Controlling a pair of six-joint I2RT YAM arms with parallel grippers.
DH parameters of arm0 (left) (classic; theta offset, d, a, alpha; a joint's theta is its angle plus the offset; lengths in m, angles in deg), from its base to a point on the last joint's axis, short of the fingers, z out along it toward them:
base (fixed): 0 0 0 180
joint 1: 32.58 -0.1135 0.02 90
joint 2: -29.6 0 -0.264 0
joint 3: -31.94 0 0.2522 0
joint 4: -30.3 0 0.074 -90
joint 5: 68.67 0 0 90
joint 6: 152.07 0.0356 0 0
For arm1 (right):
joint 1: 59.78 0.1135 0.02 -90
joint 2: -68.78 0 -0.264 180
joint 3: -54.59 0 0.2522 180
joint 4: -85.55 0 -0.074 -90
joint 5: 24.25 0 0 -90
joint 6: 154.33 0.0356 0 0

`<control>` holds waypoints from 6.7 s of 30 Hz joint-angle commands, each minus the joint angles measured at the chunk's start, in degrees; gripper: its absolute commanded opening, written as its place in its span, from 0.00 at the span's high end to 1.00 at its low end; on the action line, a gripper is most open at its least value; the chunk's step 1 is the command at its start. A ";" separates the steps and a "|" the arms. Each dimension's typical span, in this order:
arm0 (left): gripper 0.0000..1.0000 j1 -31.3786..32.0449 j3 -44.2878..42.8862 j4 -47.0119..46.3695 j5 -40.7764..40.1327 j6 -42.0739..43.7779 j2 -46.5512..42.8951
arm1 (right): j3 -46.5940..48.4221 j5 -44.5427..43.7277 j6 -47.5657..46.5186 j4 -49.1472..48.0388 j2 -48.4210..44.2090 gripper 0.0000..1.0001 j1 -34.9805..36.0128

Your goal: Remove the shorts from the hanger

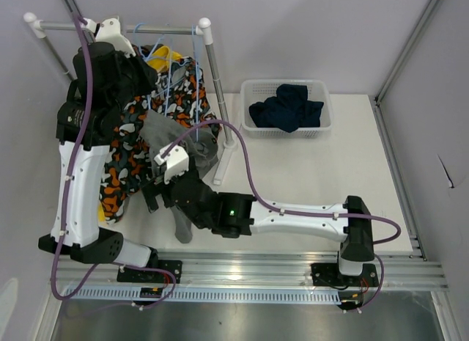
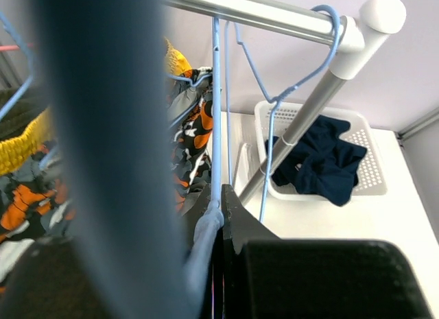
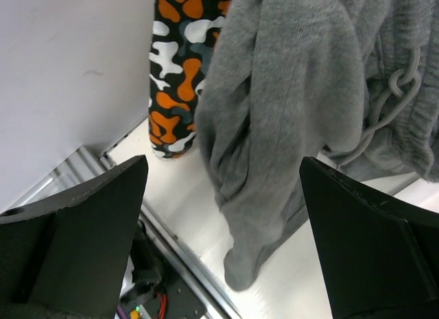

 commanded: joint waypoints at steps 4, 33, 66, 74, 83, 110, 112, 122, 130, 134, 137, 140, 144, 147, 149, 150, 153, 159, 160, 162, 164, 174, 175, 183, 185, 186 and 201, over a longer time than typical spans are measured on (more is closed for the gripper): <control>1.00 0.24 -3.38 -2.77 4.31 -3.02 -6.43 | 2.09 -8.57 -2.07 -8.49 5.16 0.01 -0.43; 1.00 0.24 20.76 -2.33 5.81 -0.82 -24.60 | -19.71 -37.14 -10.82 -3.55 -25.47 1.00 13.48; 1.00 0.33 54.10 -7.78 6.25 1.81 -38.44 | 2.04 0.59 -2.96 -24.47 2.72 1.00 -62.47; 1.00 0.24 48.74 -9.27 1.51 3.74 -32.02 | -20.29 0.46 11.28 -18.08 1.22 1.00 -66.96; 1.00 0.24 31.09 -8.83 -6.58 6.38 -15.51 | -42.62 20.08 16.73 -21.41 -15.00 0.01 -68.28; 1.00 -0.63 -17.35 -9.71 9.94 4.80 25.20 | -71.21 18.94 16.12 -19.39 -45.02 0.01 -52.02; 1.00 -0.72 -18.75 -9.45 10.73 4.45 26.52 | -70.95 18.85 15.60 -19.39 -44.93 0.01 -52.11; 0.76 -0.72 -14.55 -9.10 11.88 3.66 27.23 | -71.39 19.55 14.89 -17.90 -46.16 0.01 -52.90; 0.30 -0.72 -11.20 -8.04 11.88 3.74 22.67 | -71.39 19.38 15.15 -14.74 -49.85 0.01 -52.73; 0.22 -0.72 -11.20 -6.20 11.53 4.01 20.03 | -71.47 19.03 15.41 -12.98 -52.22 0.01 -52.29; 0.15 -0.72 -11.29 -4.79 11.18 4.01 16.53 | -71.56 18.50 15.59 -11.22 -54.24 0.01 -51.58; 0.12 -0.81 -11.29 -3.48 10.74 4.36 12.75 | -72.09 17.80 16.03 -9.73 -56.26 0.01 -50.97; 0.11 -1.16 -10.15 -1.28 6.10 7.16 7.91 | -72.79 17.53 16.65 -7.97 -58.55 0.01 -50.44; 0.11 -2.30 -4.73 -2.32 3.36 8.92 3.26 | -73.06 17.36 16.91 -7.00 -59.95 0.01 -49.74; 0.11 -3.88 -0.77 -4.51 1.69 9.72 0.87 | -73.23 17.27 17.00 -6.56 -60.31 0.01 -49.30; 0.12 -4.41 1.17 -5.22 1.51 10.16 -0.79 | -73.15 17.35 17.00 -6.47 -60.49 0.01 -49.21; 0.13 -6.08 2.86 -6.02 0.01 11.21 -1.25 | -72.79 17.71 16.47 -5.42 -60.66 0.01 -48.68; 0.16 -9.95 1.46 -6.81 -0.95 11.22 2.87 | -71.22 17.62 14.37 -2.25 -61.28 0.01 -48.68; 0.17 -11.08 -0.03 -6.55 -0.69 10.95 3.84 | -70.95 17.62 13.84 -1.90 -61.19 0.00 -48.68; 0.18 -12.32 -3.46 -5.41 -0.78 10.78 7.53 | -70.42 17.71 12.96 -1.29 -61.19 0.00 -48.68; 0.18 -12.94 -9.59 -3.57 -1.22 10.78 12.08 | -70.42 17.62 12.52 -1.11 -60.93 0.01 -48.68; 0.23 -13.91 -16.13 -0.75 -0.34 10.25 20.45 | -71.12 17.97 11.37 -1.11 -60.31 0.01 -50.17; 0.25 -13.91 -15.43 -0.66 0.36 10.07 20.81 | -71.47 18.58 11.37 -1.63 -60.05 0.01 -50.52; 0.47 -13.91 -14.11 0.13 1.42 9.54 22.75 | -71.21 19.55 10.85 -3.04 -57.76 0.01 -52.28; 0.47 -13.91 -12.97 0.13 1.24 9.46 22.57 | -71.21 19.90 10.93 -3.22 -57.59 0.00 -52.55; 0.51 -13.91 -12.61 0.13 1.24 9.54 22.57 | -71.21 20.08 10.93 -3.39 -57.50 0.01 -52.81; 1.00 -12.85 -11.55 -0.57 6.78 6.65 13.45 | -69.55 21.66 11.46 -3.31 -58.81 0.01 -51.50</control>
